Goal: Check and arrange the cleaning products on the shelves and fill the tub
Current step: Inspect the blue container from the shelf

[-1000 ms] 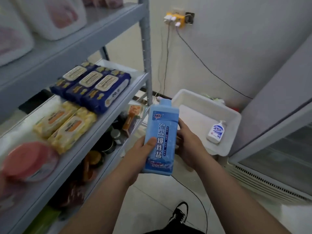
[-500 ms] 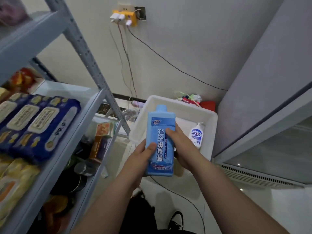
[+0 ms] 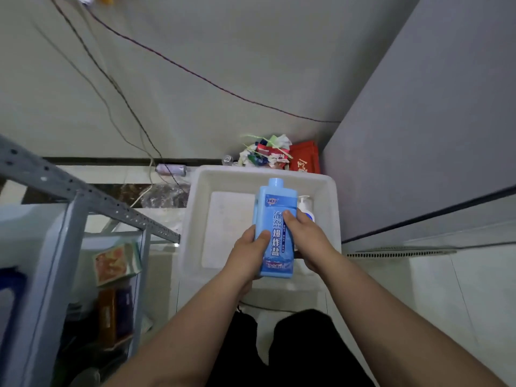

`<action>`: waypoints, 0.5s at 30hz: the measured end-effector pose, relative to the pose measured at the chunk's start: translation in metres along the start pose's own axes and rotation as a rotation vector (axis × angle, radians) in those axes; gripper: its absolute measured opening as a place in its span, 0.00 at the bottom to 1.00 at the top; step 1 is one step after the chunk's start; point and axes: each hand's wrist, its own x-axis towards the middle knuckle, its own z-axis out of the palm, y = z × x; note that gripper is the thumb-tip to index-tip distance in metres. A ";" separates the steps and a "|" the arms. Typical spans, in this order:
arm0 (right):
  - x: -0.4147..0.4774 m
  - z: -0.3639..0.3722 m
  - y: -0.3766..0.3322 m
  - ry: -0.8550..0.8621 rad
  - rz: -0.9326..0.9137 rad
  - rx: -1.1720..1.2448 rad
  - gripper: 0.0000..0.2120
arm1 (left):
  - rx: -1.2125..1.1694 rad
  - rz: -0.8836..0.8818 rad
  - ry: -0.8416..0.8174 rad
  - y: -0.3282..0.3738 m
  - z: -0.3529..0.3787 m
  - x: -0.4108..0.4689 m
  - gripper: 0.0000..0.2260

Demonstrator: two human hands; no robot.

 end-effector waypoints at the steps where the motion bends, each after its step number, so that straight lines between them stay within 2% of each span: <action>1: 0.010 0.000 0.002 0.012 0.021 -0.002 0.12 | 0.028 -0.021 -0.001 0.000 -0.001 0.014 0.10; 6: 0.063 -0.002 0.023 0.067 0.132 0.017 0.12 | 0.145 -0.146 -0.026 -0.009 0.003 0.077 0.11; 10: 0.109 -0.009 0.040 0.048 0.148 -0.128 0.16 | 0.163 -0.211 -0.015 -0.022 0.013 0.120 0.10; 15: 0.162 -0.022 0.068 0.036 0.159 -0.231 0.14 | 0.196 -0.224 0.039 -0.041 0.030 0.172 0.10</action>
